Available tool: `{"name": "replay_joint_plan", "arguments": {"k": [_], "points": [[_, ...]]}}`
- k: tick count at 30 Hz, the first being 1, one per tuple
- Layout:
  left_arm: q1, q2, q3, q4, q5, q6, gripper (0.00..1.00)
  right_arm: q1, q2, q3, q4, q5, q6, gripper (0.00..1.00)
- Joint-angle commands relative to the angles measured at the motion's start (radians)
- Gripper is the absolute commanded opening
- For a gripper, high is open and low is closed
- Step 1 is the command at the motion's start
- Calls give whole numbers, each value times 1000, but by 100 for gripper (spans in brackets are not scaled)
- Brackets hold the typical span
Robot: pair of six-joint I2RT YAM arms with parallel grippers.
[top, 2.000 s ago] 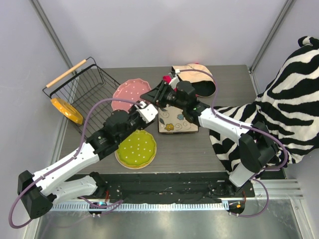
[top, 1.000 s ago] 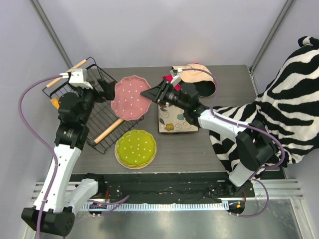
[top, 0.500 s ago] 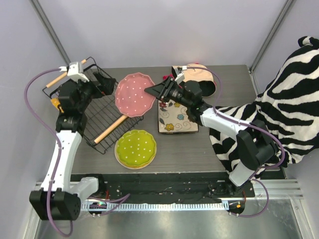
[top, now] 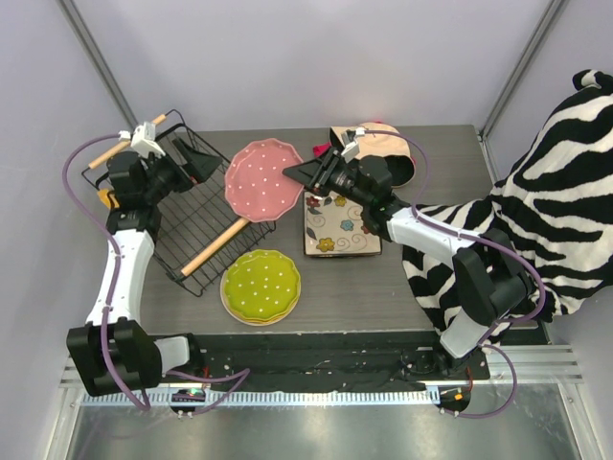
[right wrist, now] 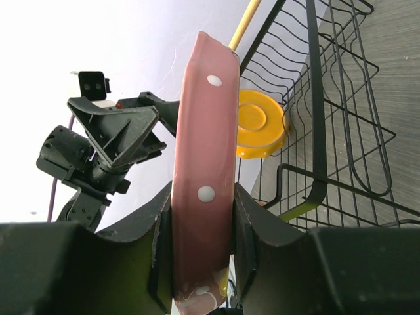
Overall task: Unload the plates from the dish rack
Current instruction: Place the plate at the center of the board.
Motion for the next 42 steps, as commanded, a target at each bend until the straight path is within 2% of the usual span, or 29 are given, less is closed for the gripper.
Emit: {"name": "replay_joint_plan", "arguments": {"k": [1, 7, 15, 17, 18, 24, 26, 27, 29, 35, 38, 40, 42], "points": [[-1, -24, -31, -8, 51, 3, 100, -14, -26, 12, 160, -6, 8, 1], [-4, 9, -53, -27, 103, -10, 93, -20, -32, 1, 154, -1, 3, 1], [-99, 56, -47, -65, 149, 28, 78, -19, -31, -2, 139, 3, -6, 1], [-126, 80, -31, -117, 142, 52, 70, -19, -31, -2, 127, 5, -17, 1], [-131, 87, -17, -134, 139, 69, 62, -20, -31, 1, 121, 7, -20, 1], [-136, 91, -20, -134, 132, 63, 28, -20, -35, 19, 21, 31, -89, 1], [-134, 91, -20, -125, 140, 57, 18, -19, -35, 48, -68, 46, -141, 1], [-134, 91, -20, -125, 139, 57, 9, -20, -36, 58, -100, 54, -159, 1], [-134, 85, -17, -128, 133, 59, 0, -20, -42, 79, -181, 85, -193, 1], [-136, 59, -26, -113, 123, 51, 0, -20, -66, 119, -323, 148, -311, 16], [-134, 59, -23, -111, 132, 48, 0, -19, -60, 139, -352, 148, -336, 20], [-134, 55, -22, -110, 134, 48, 0, -20, -55, 145, -369, 139, -350, 20], [-134, 50, -23, -105, 137, 46, 0, -19, -62, 142, -363, 129, -351, 4]]}}
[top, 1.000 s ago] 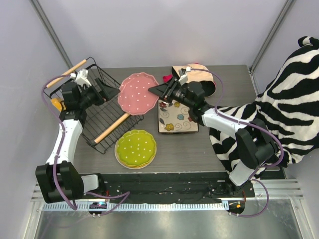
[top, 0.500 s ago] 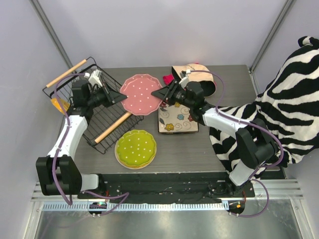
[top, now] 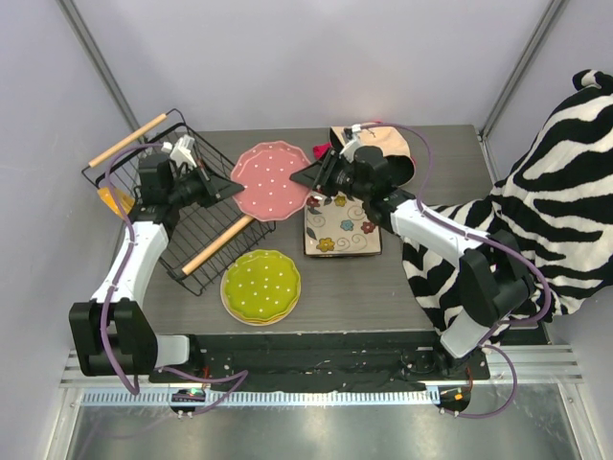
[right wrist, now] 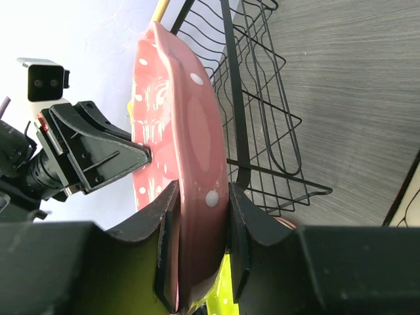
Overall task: Unload the plates from the dish rack
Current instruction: Place the plate at the center of the board.
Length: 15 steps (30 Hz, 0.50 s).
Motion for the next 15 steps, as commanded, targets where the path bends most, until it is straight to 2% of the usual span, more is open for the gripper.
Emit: {"name": "replay_joint_plan", "arguments": {"k": [1, 9, 15], "points": [[-9, -42, 5, 25, -2, 73, 0, 2, -55, 50, 1, 51, -100, 1], [-107, -108, 66, 19, -19, 91, 0, 2, -182, 35, 9, 28, -92, 1], [-208, -177, 75, -16, -55, 87, 0, 2, -279, 6, -61, 26, -89, 1]]}}
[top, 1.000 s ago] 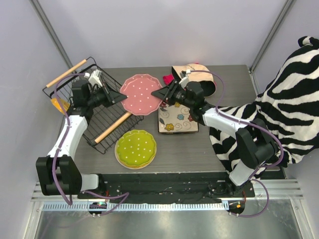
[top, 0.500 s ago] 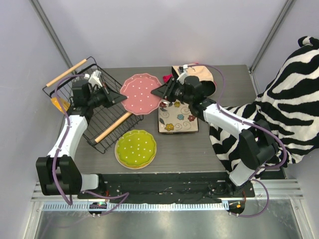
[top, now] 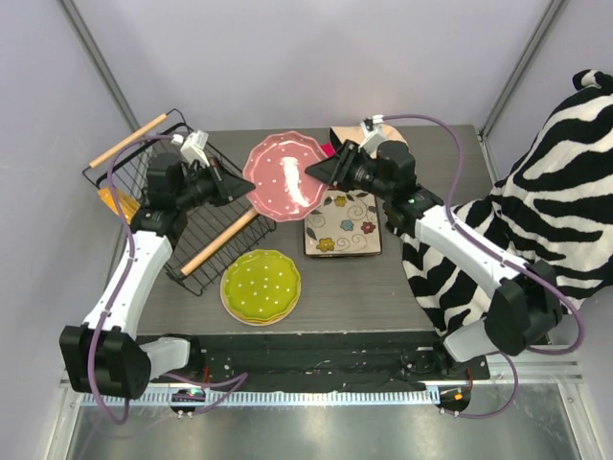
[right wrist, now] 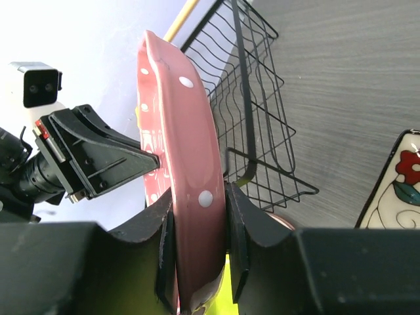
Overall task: Unload the plates from the dish rack
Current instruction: Place the plate at the center of the board.
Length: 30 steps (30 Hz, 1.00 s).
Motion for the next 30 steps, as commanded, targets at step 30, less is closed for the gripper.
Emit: {"name": "replay_joint_plan", "arguments": {"k": [30], "points": [[-372, -210, -304, -255, -257, 142, 1, 30, -407, -521, -77, 84, 86, 1]]}}
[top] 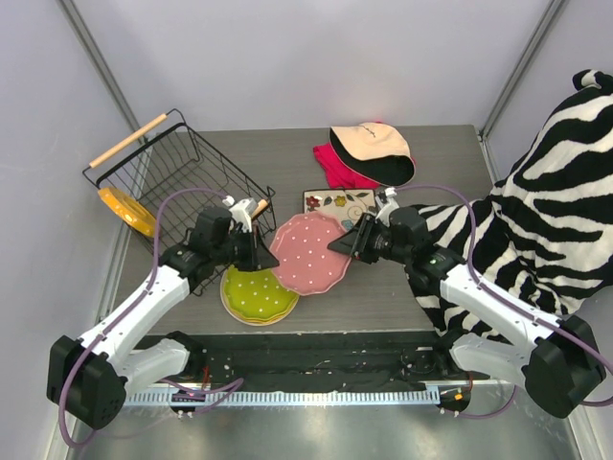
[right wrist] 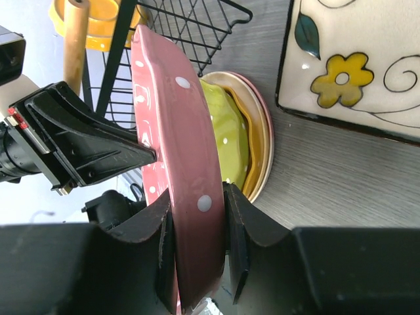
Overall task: Unload the plates from the dish rack
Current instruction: Place the plate at the center of the board.
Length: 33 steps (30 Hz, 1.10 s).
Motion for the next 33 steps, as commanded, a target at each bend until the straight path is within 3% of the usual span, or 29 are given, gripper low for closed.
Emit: {"name": "replay_joint_plan", "arguments": {"k": [1, 25, 33], "points": [[-11, -24, -2, -28, -53, 99, 3, -11, 8, -10, 120, 58, 3, 1], [-34, 65, -24, -123, -120, 76, 27, -10, 28, -96, 192, 56, 23, 1], [-51, 41, -19, -86, -85, 93, 43, -10, 33, -107, 209, 46, 23, 1]]}}
